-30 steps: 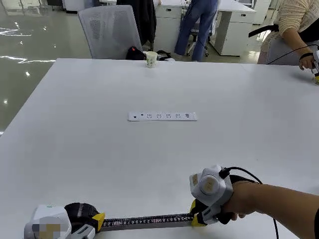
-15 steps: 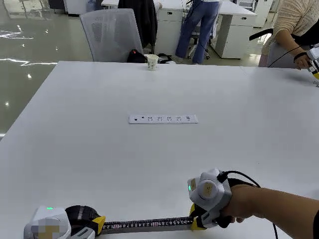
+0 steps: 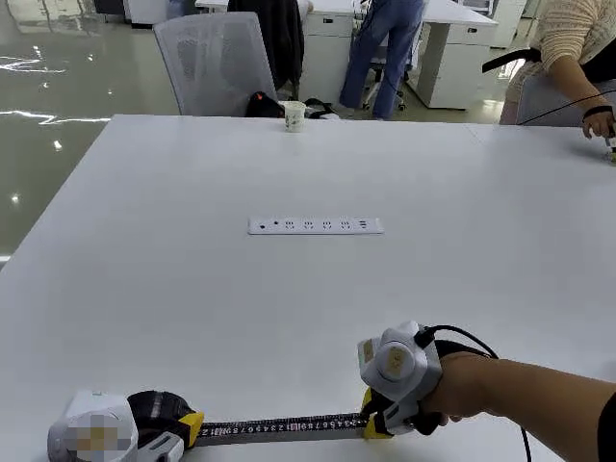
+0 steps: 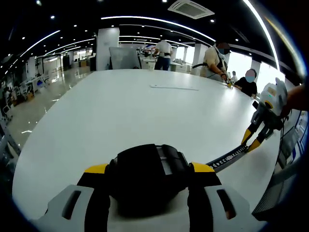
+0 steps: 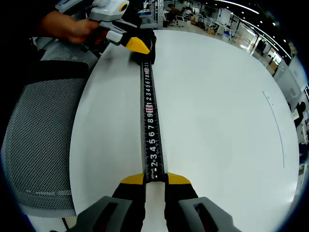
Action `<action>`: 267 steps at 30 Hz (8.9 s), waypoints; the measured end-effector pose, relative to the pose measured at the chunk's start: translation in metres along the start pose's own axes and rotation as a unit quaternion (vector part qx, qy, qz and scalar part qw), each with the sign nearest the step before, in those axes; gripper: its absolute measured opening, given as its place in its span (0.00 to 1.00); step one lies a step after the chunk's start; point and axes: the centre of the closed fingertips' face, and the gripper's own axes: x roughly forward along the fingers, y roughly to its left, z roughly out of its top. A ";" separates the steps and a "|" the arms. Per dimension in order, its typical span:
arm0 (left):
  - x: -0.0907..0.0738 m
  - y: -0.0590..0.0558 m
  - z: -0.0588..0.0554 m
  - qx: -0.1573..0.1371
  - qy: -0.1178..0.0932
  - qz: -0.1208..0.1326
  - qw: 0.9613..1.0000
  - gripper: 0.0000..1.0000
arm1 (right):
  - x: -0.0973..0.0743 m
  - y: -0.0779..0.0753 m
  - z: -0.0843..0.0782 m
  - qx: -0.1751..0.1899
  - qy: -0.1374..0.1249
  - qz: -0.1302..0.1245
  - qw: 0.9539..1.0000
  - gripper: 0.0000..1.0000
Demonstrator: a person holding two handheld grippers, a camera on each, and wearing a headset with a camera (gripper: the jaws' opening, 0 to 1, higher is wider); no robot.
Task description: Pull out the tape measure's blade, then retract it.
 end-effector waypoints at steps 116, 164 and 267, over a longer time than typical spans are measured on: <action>0.001 -0.001 -0.003 0.004 0.025 -0.007 1.000 0.59 | 0.017 0.002 0.042 0.000 -0.004 -0.001 1.000 0.11; 0.001 0.000 -0.003 -0.001 0.028 -0.015 1.000 0.59 | 0.026 0.000 0.063 -0.008 -0.010 0.002 1.000 0.11; 0.001 -0.001 -0.004 -0.022 0.037 -0.032 0.999 0.59 | 0.049 0.006 0.124 -0.009 -0.058 0.011 0.998 0.11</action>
